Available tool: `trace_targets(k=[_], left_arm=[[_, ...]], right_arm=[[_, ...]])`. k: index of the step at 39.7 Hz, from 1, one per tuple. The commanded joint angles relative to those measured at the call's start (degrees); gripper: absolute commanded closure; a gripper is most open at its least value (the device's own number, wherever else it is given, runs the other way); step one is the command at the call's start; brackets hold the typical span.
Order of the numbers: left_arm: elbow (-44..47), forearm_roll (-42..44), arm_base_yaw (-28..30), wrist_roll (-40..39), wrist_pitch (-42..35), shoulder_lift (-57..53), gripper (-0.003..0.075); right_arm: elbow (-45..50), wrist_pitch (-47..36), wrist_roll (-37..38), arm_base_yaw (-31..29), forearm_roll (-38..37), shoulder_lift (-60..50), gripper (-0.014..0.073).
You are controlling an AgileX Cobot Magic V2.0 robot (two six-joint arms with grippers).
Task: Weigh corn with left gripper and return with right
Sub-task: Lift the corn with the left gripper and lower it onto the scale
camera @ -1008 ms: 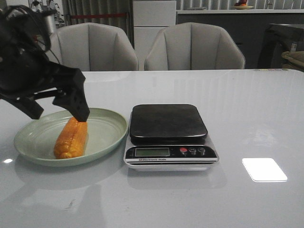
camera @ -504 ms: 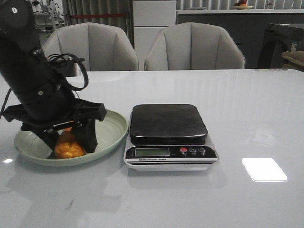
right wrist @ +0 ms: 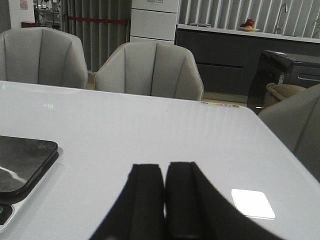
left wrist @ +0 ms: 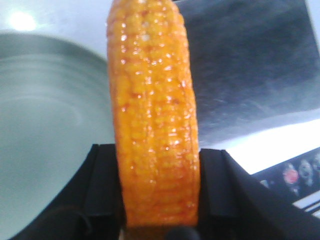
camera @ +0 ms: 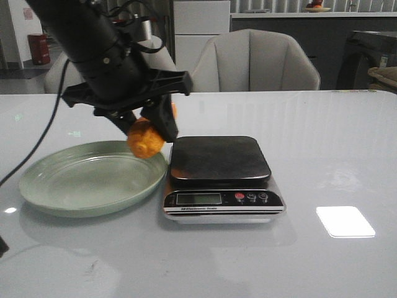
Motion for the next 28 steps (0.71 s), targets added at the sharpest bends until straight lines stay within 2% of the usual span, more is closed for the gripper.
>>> trace_targets(k=[1,10,15,21,23,28], left_arm=[[-2.2,-1.7,-2.6,-0.4,-4.9,-1.7,0.0606],[-2.3,-9.0,-4.4,-0.4,-10.2,1.4,0.0580],[-2.9,-10.3,-4.8,-0.4,-11.9,2.8,0.0470],[-3.3,-11.0,-5.4,-0.4,-13.6,3.1,0.0275],[-3.4,-11.3,-5.4,-0.4,-13.7,3.1,0.0244],[-3.4,-11.3,-5.4,-0.4,-14.2,3.1,0.0244]], right_arm=[[0.6,-4.4,-0.2,-0.3,-0.6,-1.1,0.0427],[0.6,-4.4,-0.2,-0.3,-0.6,-1.1,0.0427],[0.6,-4.4,-0.2,-0.3,-0.6,-1.1,0.0427],[0.6,-4.4,-0.2,-0.3,-0.6,-1.1,0.0427],[0.6,-4.4,-0.2,-0.3,-0.6,-1.1,0.0427],[0.6,-4.4,-0.2,-0.3,-0.6,-1.1,0.0427]])
